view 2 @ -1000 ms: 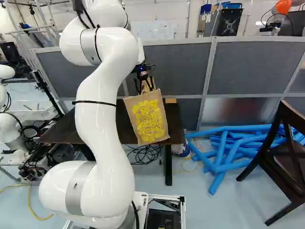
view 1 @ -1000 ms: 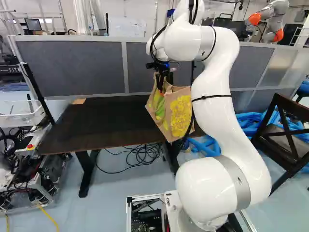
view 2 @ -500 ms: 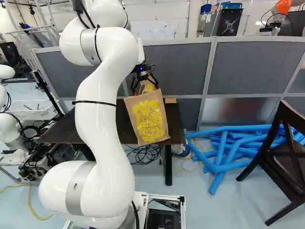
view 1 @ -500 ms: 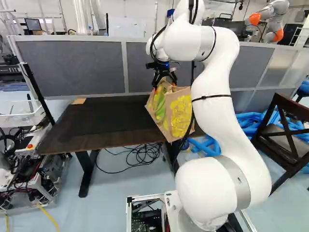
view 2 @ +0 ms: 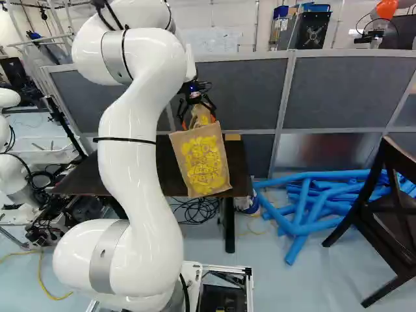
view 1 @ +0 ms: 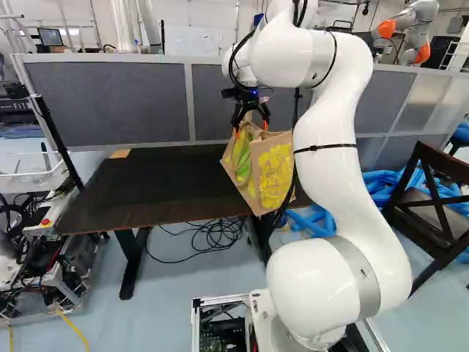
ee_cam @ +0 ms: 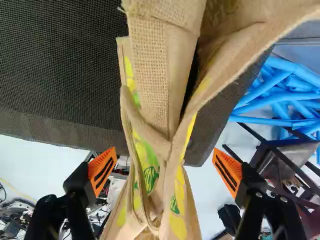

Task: Pick up the bag on the ground and place it on the table

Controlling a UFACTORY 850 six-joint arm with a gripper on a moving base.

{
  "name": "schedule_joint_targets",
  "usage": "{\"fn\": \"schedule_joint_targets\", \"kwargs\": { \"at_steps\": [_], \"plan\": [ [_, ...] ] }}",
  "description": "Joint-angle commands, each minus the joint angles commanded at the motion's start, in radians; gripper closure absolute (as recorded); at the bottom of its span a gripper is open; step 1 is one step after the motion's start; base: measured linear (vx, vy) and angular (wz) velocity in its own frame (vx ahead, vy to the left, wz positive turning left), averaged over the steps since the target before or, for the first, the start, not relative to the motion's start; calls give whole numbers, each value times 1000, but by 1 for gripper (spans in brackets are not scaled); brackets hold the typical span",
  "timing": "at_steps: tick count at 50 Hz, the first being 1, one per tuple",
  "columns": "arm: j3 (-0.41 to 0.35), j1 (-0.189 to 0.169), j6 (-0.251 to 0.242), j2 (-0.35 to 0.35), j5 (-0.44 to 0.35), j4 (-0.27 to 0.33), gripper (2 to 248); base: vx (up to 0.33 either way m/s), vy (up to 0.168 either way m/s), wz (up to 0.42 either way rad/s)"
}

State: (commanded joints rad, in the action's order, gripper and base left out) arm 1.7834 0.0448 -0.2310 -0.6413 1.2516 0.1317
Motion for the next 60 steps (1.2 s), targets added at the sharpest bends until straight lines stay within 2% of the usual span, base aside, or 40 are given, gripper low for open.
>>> {"fn": "schedule_joint_targets", "kwargs": {
  "at_steps": [60],
  "plan": [
    [-132,3,0,242,6,0,3,0,0,0]
  ]
}}
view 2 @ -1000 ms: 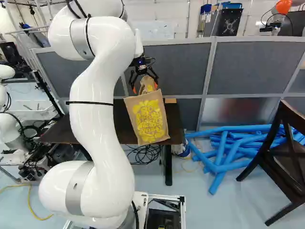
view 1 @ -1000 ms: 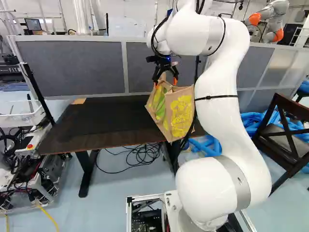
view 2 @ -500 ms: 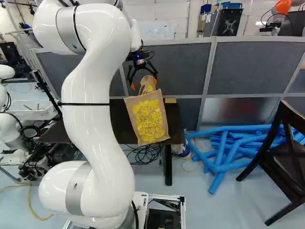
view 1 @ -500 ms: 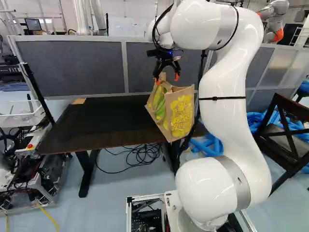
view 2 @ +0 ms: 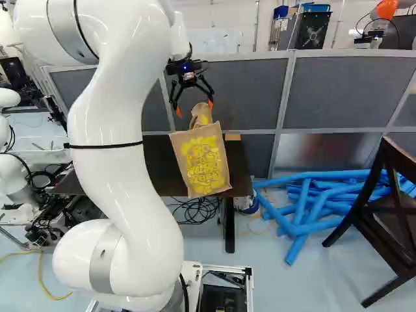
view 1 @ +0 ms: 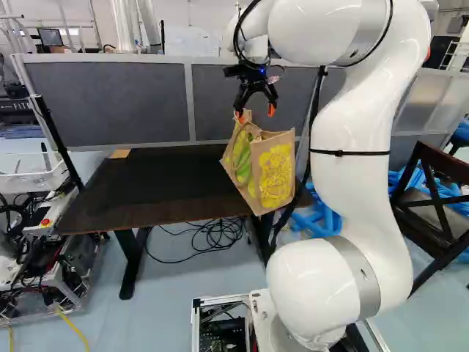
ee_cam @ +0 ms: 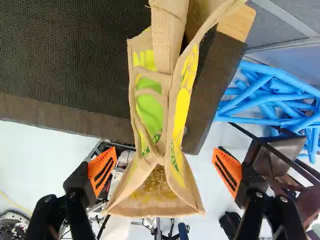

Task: Pick up the bag on the ground and place it on the table

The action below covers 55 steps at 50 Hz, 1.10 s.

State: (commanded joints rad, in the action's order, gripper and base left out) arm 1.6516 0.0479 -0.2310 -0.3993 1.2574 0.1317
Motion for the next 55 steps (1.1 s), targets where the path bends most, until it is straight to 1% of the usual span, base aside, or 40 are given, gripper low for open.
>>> {"fn": "schedule_joint_targets", "kwargs": {
  "at_steps": [34,55],
  "plan": [
    [-58,2,0,138,6,0,3,0,0,0],
    [-60,2,0,149,6,0,3,0,0,0]
  ]
}}
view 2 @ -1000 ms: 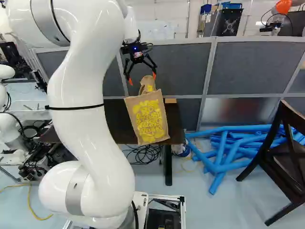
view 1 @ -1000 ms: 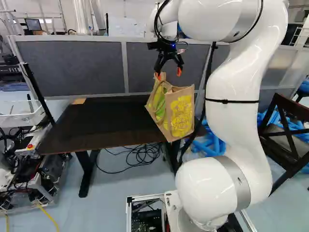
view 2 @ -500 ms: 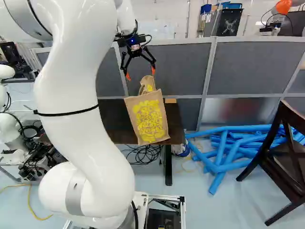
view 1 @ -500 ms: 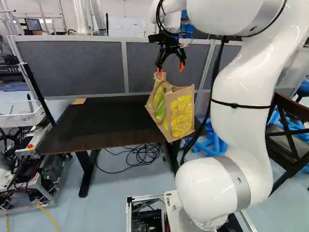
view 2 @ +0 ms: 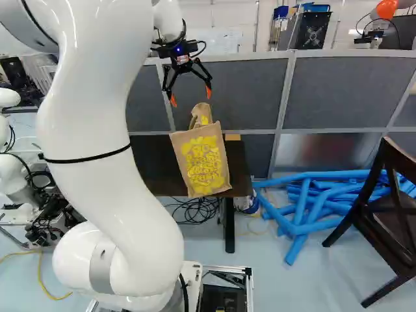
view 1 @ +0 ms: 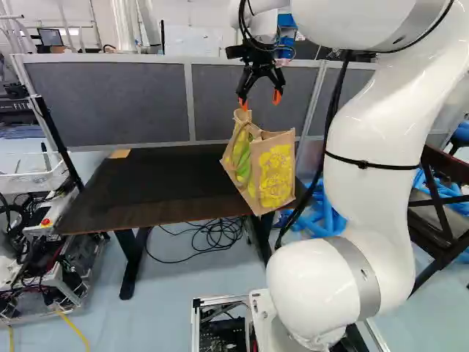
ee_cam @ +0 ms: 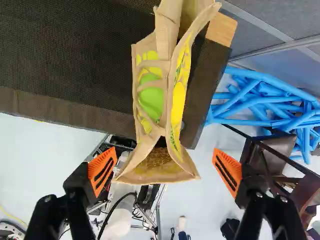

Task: Pick up the bag on the ground and place it on the table

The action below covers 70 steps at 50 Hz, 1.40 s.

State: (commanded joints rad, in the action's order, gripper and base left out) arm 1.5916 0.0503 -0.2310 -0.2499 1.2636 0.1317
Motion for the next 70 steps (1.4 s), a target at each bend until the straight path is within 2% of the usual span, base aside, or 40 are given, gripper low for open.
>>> {"fn": "schedule_joint_targets", "kwargs": {
  "at_steps": [23,70],
  "plan": [
    [0,0,0,0,0,0,3,-40,-1,-2],
    [0,0,0,0,0,0,3,-177,-3,-4]
  ]
}}
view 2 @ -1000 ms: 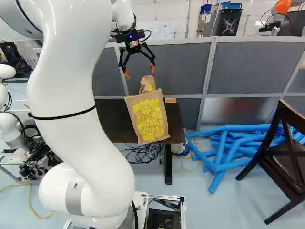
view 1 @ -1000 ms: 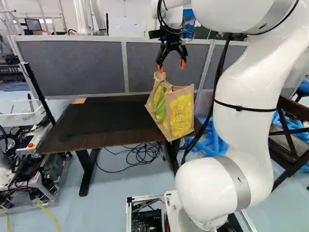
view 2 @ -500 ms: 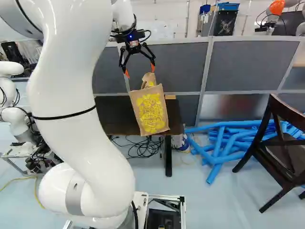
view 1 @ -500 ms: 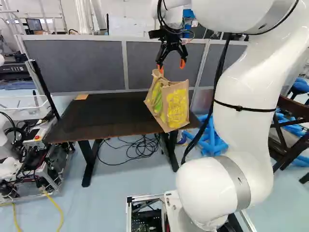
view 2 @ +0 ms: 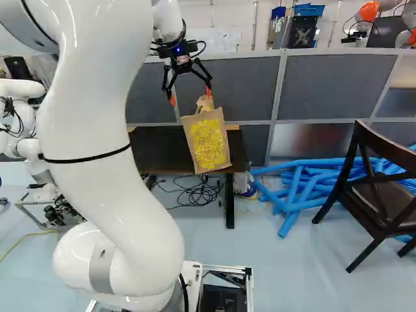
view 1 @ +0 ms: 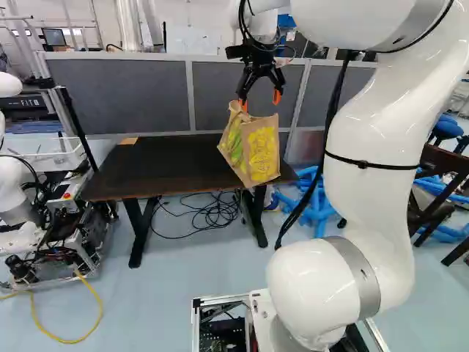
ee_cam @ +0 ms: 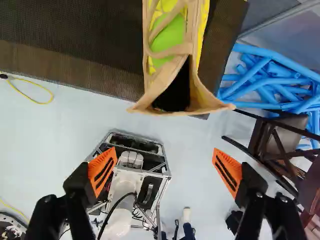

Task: Pick up the bag on the ground and place it on the table

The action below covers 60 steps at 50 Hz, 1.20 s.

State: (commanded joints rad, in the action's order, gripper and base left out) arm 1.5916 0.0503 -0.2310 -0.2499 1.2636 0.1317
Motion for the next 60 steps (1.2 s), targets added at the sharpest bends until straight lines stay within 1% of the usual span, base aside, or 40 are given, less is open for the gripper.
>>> {"fn": "schedule_joint_targets", "kwargs": {
  "at_steps": [29,60],
  "plan": [
    [0,0,0,0,0,0,3,-172,-5,0],
    [0,0,0,0,0,0,3,2,0,0]
  ]
}}
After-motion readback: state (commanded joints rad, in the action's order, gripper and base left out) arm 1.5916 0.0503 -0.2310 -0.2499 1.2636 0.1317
